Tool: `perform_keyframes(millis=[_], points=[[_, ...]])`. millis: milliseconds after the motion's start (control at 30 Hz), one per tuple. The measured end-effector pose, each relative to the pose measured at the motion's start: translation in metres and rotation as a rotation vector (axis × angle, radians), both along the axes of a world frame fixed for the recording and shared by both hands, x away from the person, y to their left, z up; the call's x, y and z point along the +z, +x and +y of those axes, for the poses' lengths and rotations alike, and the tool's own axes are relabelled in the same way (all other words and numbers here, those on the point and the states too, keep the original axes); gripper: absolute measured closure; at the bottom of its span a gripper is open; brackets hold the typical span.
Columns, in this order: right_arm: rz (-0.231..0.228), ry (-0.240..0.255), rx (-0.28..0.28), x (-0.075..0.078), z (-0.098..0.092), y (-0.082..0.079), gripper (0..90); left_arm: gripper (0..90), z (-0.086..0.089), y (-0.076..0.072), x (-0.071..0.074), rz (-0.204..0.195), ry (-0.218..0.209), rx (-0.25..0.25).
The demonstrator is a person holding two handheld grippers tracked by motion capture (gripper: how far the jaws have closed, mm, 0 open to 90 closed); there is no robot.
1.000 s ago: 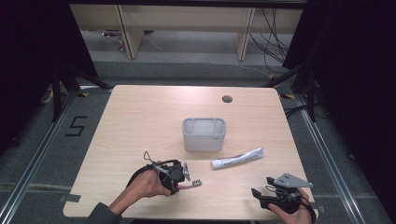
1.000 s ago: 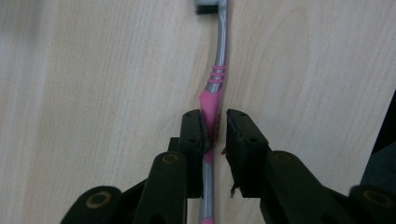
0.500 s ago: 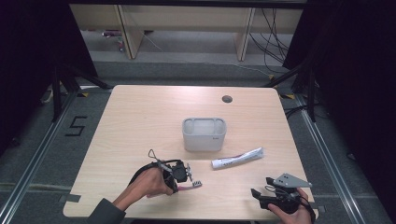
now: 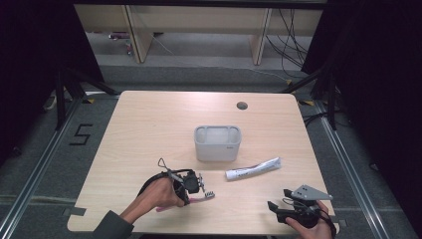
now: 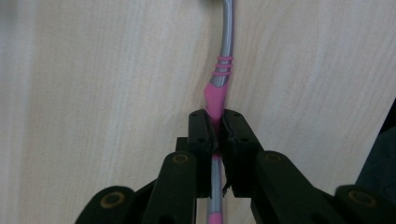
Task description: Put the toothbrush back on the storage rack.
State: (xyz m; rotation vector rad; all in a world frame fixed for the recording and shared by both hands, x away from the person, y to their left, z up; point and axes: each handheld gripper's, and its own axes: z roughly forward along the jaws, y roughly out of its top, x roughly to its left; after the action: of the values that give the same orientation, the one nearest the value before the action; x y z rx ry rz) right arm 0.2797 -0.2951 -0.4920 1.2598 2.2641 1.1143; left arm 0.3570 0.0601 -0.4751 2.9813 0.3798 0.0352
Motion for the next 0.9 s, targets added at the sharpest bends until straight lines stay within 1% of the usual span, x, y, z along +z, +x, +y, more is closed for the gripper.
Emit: perform_keyframes(millis=[100,167,200,233,267,300,367,400,467,500,533,567,600,633,667,700,767,800,833,867,900], points=[[-0.016,-0.008,-0.005,0.000,-0.001,0.000,24.8,82.1,0.004,0.000,0.004,-0.014,-0.044,0.017],[-0.016,-0.010,-0.007,0.000,-0.001,0.000,24.8,82.1,0.007,-0.001,0.006,-0.018,-0.072,0.034],[-0.016,-0.010,-0.007,0.000,-0.001,0.000,24.8,82.1,0.008,-0.001,0.008,-0.024,-0.075,0.025],[-0.015,-0.009,-0.009,0.000,-0.001,0.000,24.8,82.1,0.009,-0.003,0.008,-0.022,-0.087,0.040],[-0.014,-0.009,-0.009,0.000,-0.001,0.000,24.8,82.1,0.010,-0.003,0.009,-0.043,-0.089,0.034],[-0.013,-0.010,-0.009,0.000,-0.001,0.000,24.8,82.1,0.011,-0.004,0.010,-0.037,-0.096,0.050],[-0.012,-0.010,-0.010,0.000,-0.001,0.000,24.8,82.1,0.013,-0.004,0.013,-0.050,-0.121,0.056],[0.000,-0.001,-0.007,0.000,0.000,0.000,24.8,82.1,0.014,-0.004,0.014,-0.052,-0.129,0.057],[-0.019,-0.017,-0.010,0.000,-0.001,0.000,24.8,82.1,0.016,-0.005,0.016,-0.074,-0.142,0.054],[0.004,-0.001,-0.030,0.000,0.000,-0.001,24.8,82.1,0.016,-0.005,0.018,-0.078,-0.148,0.053],[-0.007,-0.007,-0.020,0.000,-0.001,0.000,24.8,82.1,0.017,-0.006,0.019,-0.081,-0.160,0.054],[-0.003,-0.010,-0.018,0.000,-0.002,0.000,24.8,82.1,0.017,-0.006,0.020,-0.094,-0.168,0.049],[-0.003,-0.010,-0.019,0.000,-0.002,0.000,24.8,82.1,0.018,-0.006,0.022,-0.098,-0.172,0.050],[0.014,0.005,-0.034,0.000,0.000,-0.001,24.8,82.1,0.019,-0.006,0.024,-0.111,-0.186,0.050],[-0.016,-0.019,-0.021,0.000,-0.002,0.000,24.8,82.1,0.020,-0.007,0.025,-0.114,-0.197,0.056],[-0.017,-0.022,-0.022,0.000,-0.002,0.000,24.8,82.1,0.021,-0.007,0.026,-0.112,-0.205,0.062],[-0.010,-0.015,-0.021,0.000,-0.001,0.000,24.8,82.1,0.023,-0.006,0.029,-0.134,-0.239,0.064],[-0.011,-0.015,-0.022,0.000,-0.001,0.000,24.8,82.1,0.024,-0.006,0.030,-0.138,-0.254,0.080],[-0.003,-0.001,-0.021,-0.001,-0.001,0.000,24.8,82.1,0.025,-0.006,0.032,-0.140,-0.269,0.092],[-0.001,-0.010,-0.021,0.000,-0.002,0.000,24.8,82.1,0.026,-0.005,0.033,-0.144,-0.283,0.092],[-0.010,-0.021,-0.030,0.001,-0.003,0.000,24.8,82.2,0.027,-0.005,0.035,-0.155,-0.303,0.108]])
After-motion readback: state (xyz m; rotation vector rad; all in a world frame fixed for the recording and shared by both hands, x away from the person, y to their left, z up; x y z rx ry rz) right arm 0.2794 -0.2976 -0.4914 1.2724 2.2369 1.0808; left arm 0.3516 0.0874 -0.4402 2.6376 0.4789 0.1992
